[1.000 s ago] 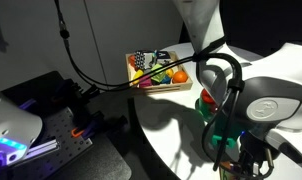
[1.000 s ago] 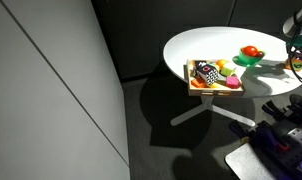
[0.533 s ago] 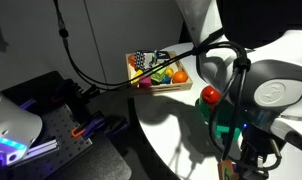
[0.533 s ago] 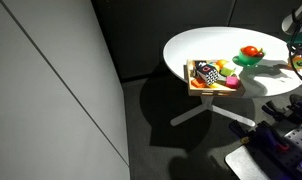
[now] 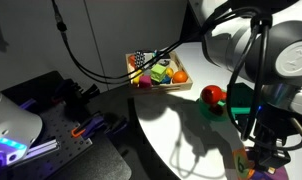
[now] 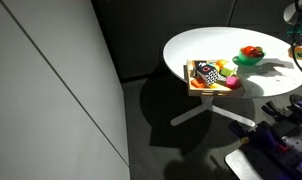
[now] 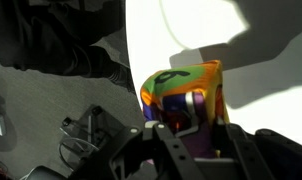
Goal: Put the toy foam in the box
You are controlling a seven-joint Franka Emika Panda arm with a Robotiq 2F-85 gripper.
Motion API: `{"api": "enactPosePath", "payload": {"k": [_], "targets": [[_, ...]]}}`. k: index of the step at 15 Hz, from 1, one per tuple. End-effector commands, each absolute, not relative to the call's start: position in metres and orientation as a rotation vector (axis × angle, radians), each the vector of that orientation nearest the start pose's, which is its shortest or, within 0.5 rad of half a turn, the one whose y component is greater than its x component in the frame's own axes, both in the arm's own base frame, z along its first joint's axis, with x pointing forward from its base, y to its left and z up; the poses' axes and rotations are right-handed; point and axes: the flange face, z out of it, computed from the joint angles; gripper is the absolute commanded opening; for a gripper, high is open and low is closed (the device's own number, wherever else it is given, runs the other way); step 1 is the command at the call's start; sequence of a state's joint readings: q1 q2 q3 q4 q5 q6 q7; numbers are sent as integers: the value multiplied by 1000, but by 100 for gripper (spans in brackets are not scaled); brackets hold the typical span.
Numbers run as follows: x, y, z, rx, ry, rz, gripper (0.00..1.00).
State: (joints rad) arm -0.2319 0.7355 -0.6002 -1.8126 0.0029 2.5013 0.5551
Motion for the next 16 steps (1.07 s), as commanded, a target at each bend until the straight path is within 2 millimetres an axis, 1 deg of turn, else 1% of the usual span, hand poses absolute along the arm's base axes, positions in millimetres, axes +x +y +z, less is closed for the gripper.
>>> {"api": "enactPosePath", "payload": {"k": [1, 5, 9, 16], "targets": [[474, -445, 227, -2912, 2013, -49, 15], [487, -420, 245, -2990, 1950, -103, 15], [494, -396, 262, -3026, 1882, -153, 15], [494, -355, 285, -2988, 1755, -192, 15]]}}
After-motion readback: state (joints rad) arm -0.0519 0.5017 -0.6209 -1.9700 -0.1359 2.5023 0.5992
